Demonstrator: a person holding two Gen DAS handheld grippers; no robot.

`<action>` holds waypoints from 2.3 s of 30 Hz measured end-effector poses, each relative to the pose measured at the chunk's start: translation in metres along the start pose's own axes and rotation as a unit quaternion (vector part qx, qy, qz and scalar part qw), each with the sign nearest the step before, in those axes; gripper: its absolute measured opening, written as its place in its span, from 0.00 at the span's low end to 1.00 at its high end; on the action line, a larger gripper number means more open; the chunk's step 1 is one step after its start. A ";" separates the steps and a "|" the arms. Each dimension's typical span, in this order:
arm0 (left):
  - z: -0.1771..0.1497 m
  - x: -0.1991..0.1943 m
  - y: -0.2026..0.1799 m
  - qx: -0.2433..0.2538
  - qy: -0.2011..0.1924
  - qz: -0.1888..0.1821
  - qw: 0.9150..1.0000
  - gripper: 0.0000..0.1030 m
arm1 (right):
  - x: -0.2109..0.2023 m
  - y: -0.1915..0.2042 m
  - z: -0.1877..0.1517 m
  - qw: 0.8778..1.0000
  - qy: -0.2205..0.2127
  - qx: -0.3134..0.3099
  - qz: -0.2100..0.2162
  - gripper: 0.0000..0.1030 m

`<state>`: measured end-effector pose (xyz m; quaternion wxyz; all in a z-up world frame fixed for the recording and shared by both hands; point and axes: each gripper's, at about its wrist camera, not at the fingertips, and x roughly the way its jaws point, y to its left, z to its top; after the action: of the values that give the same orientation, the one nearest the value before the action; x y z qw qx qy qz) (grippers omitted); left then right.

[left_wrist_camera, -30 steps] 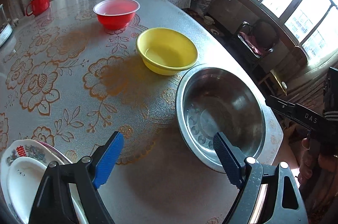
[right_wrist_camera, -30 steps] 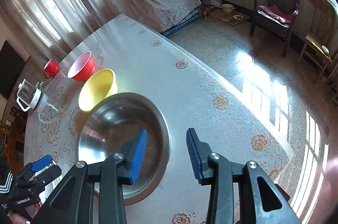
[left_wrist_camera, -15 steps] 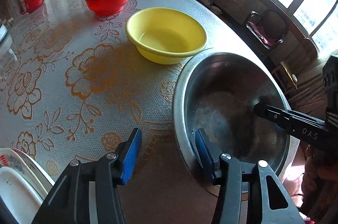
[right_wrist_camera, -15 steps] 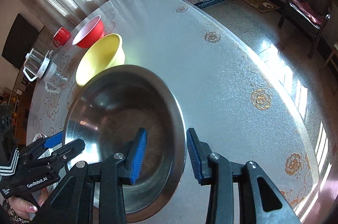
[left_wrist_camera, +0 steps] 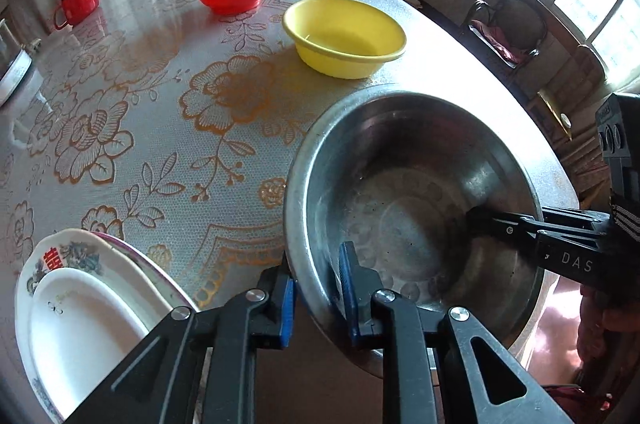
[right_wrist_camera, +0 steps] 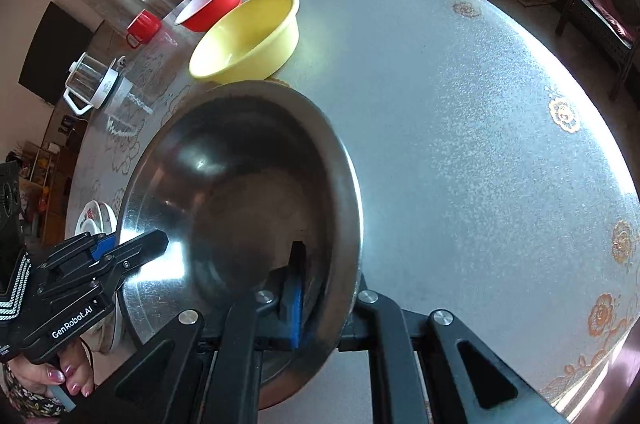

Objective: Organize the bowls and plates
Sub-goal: 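Slide the steel basin with the right gripper toward the stacked plates, then open the right gripper and release the steel basin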

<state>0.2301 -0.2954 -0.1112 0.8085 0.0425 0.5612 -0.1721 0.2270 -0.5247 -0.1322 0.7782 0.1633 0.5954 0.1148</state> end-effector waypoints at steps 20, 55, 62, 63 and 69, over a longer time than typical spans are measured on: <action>-0.017 -0.018 0.034 -0.067 0.020 0.020 0.997 0.19 | 0.035 0.046 0.027 0.998 0.051 -0.025 0.041 0.13; -0.005 -0.039 0.026 -0.027 0.000 0.062 0.998 0.51 | -0.005 0.040 0.029 0.996 0.039 -0.075 0.024 0.32; 0.001 -0.054 0.029 -0.027 -0.013 0.070 0.997 0.57 | -0.022 0.035 0.037 0.996 0.021 -0.079 0.028 0.33; 0.002 -0.055 0.029 -0.026 -0.014 0.071 0.997 0.58 | -0.023 0.034 0.037 0.996 0.018 -0.078 0.028 0.33; 0.013 -0.061 0.033 -0.030 -0.021 0.077 0.996 0.61 | -0.029 0.027 0.041 0.997 0.008 -0.069 0.025 0.33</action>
<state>0.2335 -0.2538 -0.0542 0.8320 0.0576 0.5437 -0.0934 0.2597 -0.5159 -0.0857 0.7795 0.1231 0.5883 0.1764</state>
